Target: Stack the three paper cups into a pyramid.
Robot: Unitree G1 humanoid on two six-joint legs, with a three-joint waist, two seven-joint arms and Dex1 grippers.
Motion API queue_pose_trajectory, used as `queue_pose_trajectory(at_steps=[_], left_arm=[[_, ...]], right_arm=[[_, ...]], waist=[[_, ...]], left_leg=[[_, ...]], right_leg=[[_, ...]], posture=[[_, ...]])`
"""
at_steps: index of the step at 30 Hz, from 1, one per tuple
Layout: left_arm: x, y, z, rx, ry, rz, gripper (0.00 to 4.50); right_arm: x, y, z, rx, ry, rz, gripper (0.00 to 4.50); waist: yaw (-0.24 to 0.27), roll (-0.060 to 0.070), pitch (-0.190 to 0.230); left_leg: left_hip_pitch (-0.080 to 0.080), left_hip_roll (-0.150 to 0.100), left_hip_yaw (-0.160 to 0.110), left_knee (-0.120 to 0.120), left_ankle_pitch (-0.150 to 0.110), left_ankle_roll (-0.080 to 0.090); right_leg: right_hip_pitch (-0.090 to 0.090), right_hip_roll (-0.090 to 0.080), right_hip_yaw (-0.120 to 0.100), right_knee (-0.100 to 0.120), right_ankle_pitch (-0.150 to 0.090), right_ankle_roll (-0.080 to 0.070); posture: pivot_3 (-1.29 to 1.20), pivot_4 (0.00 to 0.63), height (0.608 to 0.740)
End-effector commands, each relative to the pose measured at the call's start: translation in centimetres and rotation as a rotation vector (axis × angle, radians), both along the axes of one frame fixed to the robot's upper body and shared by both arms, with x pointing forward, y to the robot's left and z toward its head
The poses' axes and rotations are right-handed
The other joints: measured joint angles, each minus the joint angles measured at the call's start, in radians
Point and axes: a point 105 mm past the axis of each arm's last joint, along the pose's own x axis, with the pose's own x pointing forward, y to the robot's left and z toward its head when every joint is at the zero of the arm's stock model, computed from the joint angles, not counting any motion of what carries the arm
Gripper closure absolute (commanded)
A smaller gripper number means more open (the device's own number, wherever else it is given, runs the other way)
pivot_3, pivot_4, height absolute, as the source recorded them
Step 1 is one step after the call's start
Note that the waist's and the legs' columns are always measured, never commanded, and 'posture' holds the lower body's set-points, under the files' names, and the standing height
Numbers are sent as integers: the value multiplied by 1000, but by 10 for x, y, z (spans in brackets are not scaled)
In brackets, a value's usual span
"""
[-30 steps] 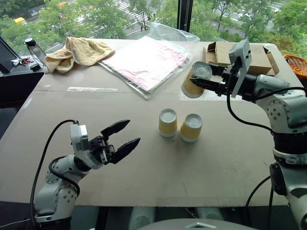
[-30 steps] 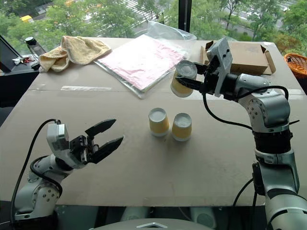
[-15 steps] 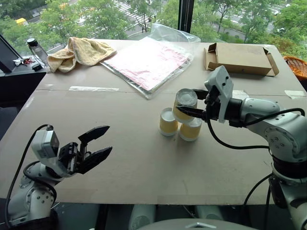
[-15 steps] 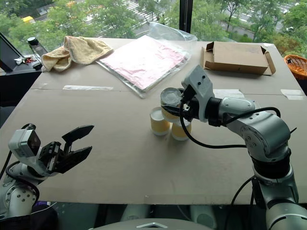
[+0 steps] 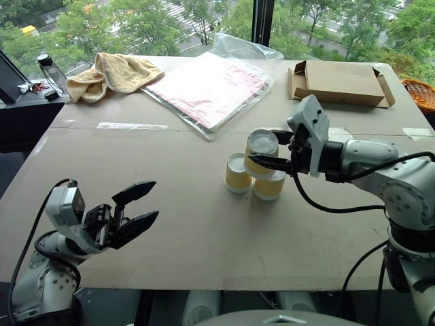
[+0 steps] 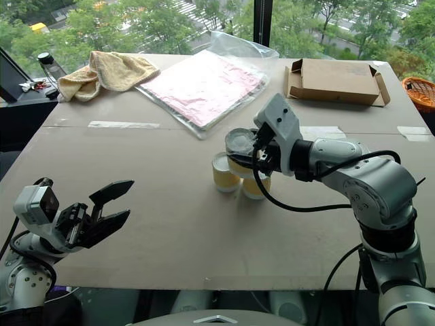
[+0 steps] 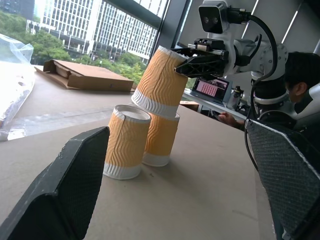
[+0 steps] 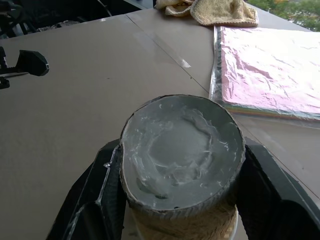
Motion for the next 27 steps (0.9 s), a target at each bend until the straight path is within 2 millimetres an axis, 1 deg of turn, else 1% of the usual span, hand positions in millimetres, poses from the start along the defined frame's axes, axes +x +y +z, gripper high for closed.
queue_pose_trajectory(at_steps=[1,3,4,5,6,7,9,12,15,18,20,23,24,27], left_arm=[[-3,4,12,-10,-47,2,0],[-2,4,15,-18,-51,2,0],[-2,4,16,-22,-55,2,0],[-1,5,19,-40,-58,11,0],[0,5,21,-53,-60,17,0],[1,6,22,-59,-61,20,0],[1,4,23,-57,-63,17,0],[2,1,23,-59,-63,12,0],[3,-3,25,-67,-66,6,0],[6,-9,29,-89,-70,-3,0],[7,-13,32,-103,-75,-6,0],[11,-20,38,-124,-79,-13,0],[11,-22,39,-126,-77,-17,0],[13,-31,40,-121,-64,-34,0]], right_arm=[[-6,6,8,15,-42,27,2350],[-4,6,4,14,-42,20,1330],[-3,5,3,15,-44,15,910],[-2,4,3,22,-46,16,634],[-2,3,4,32,-51,12,200],[0,2,6,43,-64,-1,93],[4,-6,14,71,-110,-32,93],[0,-15,29,114,-176,-18,93],[-10,-26,37,156,-222,12,93],[-23,-43,51,257,-247,7,93],[-30,-53,56,308,-244,-3,93],[-38,-69,53,340,-226,-41,93],[-40,-75,49,339,-214,-61,93],[-43,-89,28,298,-168,-142,93]], waist=[[0,0,0],[0,0,0],[0,0,0],[0,0,0],[0,0,0],[1,0,0],[1,0,0],[2,0,0],[5,0,0],[4,0,0],[4,0,0],[5,-1,0],[5,-1,-1],[4,-1,-1]], left_leg=[[0,0,0,0,0,0],[0,0,0,0,0,0],[0,0,0,0,0,0],[0,0,0,0,0,0],[0,0,0,0,0,0],[0,0,0,0,0,0],[0,0,0,0,0,0],[0,0,0,0,0,0],[0,0,0,0,0,0],[-1,0,0,0,0,0],[0,0,0,0,0,0],[0,0,0,0,0,0],[0,0,0,0,0,0],[0,0,0,0,0,0]], right_leg=[[0,0,0,0,0,0],[0,0,0,0,0,0],[0,0,0,0,0,0],[0,0,0,0,0,0],[0,0,0,0,0,0],[0,0,0,0,0,0],[0,0,0,0,0,0],[0,0,0,0,0,0],[0,0,0,0,0,0],[0,0,0,0,0,0],[0,0,0,0,0,0],[1,0,0,0,0,0],[1,0,0,0,0,0],[1,0,0,0,0,0]], posture=[[0,150,740],[0,150,740],[0,150,740],[0,150,740],[0,150,740],[0,150,740],[0,150,740],[0,150,740],[0,150,740],[0,150,740],[0,150,740],[0,150,740],[0,150,740],[0,150,740]])
